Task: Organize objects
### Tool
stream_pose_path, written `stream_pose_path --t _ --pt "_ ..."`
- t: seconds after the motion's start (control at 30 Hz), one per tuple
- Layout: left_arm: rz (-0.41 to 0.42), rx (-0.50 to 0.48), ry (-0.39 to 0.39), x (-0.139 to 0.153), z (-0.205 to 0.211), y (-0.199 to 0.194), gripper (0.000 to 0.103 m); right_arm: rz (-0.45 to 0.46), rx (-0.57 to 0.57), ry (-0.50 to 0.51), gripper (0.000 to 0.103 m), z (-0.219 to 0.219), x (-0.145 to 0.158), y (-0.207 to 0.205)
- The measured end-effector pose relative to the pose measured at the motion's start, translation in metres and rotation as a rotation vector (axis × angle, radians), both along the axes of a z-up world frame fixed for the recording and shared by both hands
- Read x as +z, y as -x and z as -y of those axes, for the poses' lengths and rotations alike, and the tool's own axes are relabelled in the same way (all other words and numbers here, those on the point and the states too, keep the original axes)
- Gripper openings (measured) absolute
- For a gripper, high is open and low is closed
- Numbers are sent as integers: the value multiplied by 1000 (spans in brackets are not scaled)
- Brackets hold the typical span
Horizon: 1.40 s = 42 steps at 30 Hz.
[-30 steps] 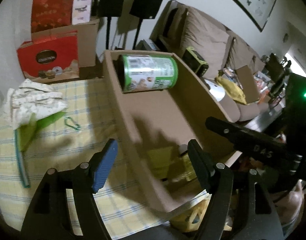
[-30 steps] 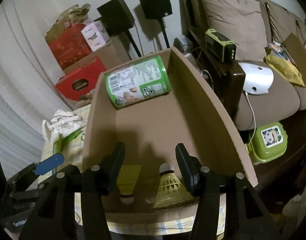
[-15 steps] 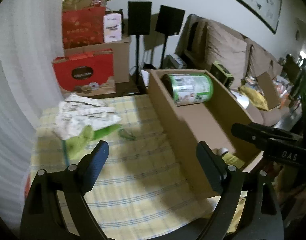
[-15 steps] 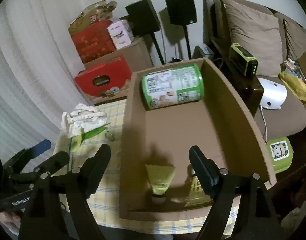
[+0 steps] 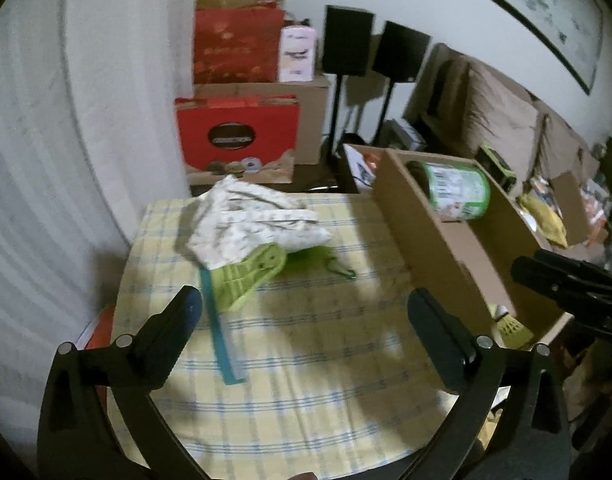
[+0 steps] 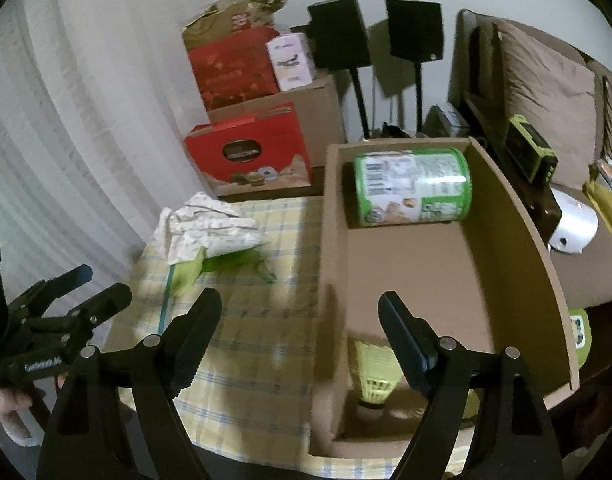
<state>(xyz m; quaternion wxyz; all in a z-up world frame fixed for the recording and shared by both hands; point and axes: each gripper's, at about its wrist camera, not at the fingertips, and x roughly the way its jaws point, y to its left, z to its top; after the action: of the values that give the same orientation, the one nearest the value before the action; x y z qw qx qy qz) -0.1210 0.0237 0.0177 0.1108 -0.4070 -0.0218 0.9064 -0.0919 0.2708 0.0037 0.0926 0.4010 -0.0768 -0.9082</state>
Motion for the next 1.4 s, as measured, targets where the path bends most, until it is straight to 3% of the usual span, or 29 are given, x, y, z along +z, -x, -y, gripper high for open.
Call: stream_pose_path --t 0.27,0.6,1.13,1.4 --pt "13 81 9 -10 43 11 103 7 73 -13 82 30 -5 19" --pt "54 57 8 -37 52 22 103 61 134 13 80 67 -26 48" --pt "80 44 -3 -67 53 37 102 204 72 109 38 91 -93 114" --pt "92 31 2 -79 52 41 102 243 55 194 32 95 -118 138"
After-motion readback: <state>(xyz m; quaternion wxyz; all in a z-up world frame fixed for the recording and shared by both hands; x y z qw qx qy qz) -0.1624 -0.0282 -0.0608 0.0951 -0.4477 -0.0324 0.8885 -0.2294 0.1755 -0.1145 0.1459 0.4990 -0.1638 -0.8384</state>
